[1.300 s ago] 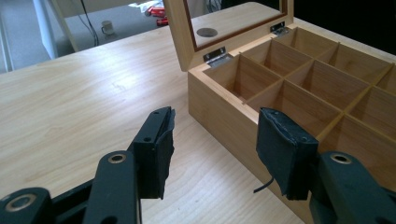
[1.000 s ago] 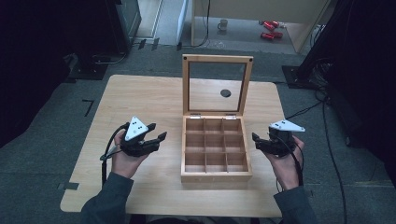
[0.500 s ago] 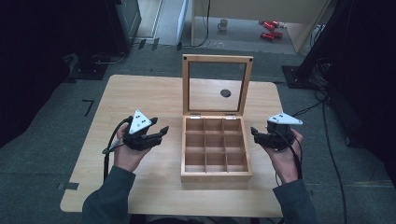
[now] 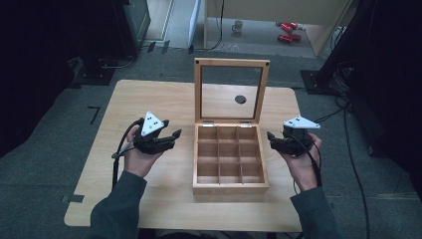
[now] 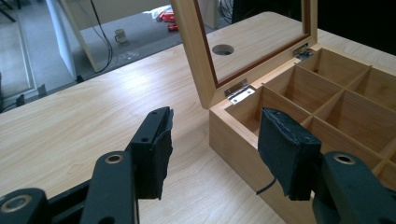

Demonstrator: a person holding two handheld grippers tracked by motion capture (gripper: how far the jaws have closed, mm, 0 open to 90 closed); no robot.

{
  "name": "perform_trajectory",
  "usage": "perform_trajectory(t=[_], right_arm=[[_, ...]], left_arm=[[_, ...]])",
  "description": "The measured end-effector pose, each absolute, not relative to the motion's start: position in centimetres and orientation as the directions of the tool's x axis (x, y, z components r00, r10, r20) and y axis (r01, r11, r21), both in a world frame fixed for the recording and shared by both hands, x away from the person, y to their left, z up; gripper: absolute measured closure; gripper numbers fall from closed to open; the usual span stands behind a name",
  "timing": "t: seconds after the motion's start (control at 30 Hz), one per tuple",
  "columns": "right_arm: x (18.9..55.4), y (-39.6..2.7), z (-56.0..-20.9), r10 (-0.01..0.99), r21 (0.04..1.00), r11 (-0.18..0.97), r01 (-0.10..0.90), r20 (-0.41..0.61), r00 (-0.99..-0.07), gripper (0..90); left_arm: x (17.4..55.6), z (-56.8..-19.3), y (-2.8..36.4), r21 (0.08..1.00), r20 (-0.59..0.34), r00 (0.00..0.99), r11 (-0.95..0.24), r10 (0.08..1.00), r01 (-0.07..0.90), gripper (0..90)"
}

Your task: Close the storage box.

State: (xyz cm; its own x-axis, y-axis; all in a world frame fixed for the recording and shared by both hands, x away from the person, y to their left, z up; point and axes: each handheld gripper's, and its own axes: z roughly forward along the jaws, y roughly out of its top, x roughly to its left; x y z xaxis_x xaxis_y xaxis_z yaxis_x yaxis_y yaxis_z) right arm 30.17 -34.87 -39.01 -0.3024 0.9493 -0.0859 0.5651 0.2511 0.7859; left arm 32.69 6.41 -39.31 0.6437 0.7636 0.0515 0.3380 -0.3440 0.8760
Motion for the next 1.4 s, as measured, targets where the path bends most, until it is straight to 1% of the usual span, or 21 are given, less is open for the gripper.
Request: perform_trajectory(t=[0.23, 0.73, 1.13, 1.4], right_arm=[[30.7, -34.9, -39.0, 0.95, 0.779, 0.252, 0.574, -0.085, -0.301, 36.8], [31.6, -34.7, -38.4, 0.951, 0.781, 0.243, 0.576, -0.073, -0.301, 37.2], [32.6, -34.5, -37.9, 0.953, 0.781, 0.231, 0.58, -0.063, -0.296, 36.9], [33.4, -34.6, -37.9, 0.957, 0.787, 0.208, 0.582, -0.04, -0.287, 38.0]], left_arm=[[33.3, -39.2, 6.1, 0.874, 0.061, 0.639, -0.351, 0.766, 0.337, 44.1], [34.6, -38.7, 5.6, 0.87, 0.048, 0.638, -0.346, 0.769, 0.352, 43.1], [35.6, -38.4, 4.8, 0.864, 0.061, 0.633, -0.358, 0.772, 0.354, 43.0], [36.2, -38.2, 4.3, 0.865, 0.062, 0.633, -0.358, 0.772, 0.351, 42.9]])
